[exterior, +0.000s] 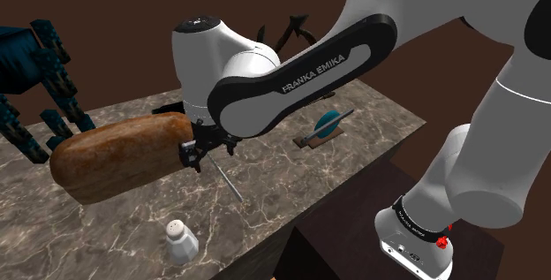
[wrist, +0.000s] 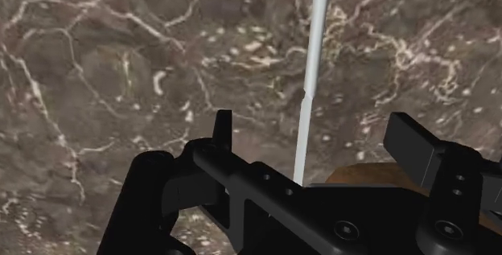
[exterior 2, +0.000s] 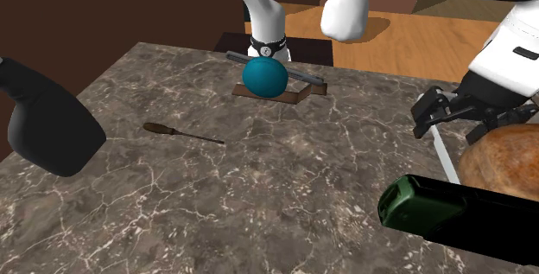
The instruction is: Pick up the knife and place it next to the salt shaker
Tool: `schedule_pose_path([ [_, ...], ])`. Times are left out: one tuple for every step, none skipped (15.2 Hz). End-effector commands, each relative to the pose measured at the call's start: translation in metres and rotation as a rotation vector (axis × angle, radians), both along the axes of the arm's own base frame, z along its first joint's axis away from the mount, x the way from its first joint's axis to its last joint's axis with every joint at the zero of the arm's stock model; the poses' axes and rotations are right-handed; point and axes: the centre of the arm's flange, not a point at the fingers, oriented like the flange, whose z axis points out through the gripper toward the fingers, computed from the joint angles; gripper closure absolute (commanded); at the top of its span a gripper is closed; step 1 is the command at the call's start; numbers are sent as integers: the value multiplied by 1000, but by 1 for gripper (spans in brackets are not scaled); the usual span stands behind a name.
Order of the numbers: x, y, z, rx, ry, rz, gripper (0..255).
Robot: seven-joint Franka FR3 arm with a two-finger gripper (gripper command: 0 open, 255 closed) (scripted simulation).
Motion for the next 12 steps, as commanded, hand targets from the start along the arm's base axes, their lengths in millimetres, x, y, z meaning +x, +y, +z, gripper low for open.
schedule_pose_path([
  [0,0,13,0,0,0,0],
  [0,0,26,0,0,0,0],
  [0,0,40,0,0,0,0],
  [0,1,50,0,0,0,0],
  [0,1,50,0,0,0,0],
  [0,1,50,0,0,0,0],
  [0,1,50,0,0,0,0],
  [0,1,50,0,0,0,0],
  [0,1,50,0,0,0,0],
  [0,1,50,0,0,0,0],
  [0,1,50,0,0,0,0],
  [0,1,50,0,0,0,0],
])
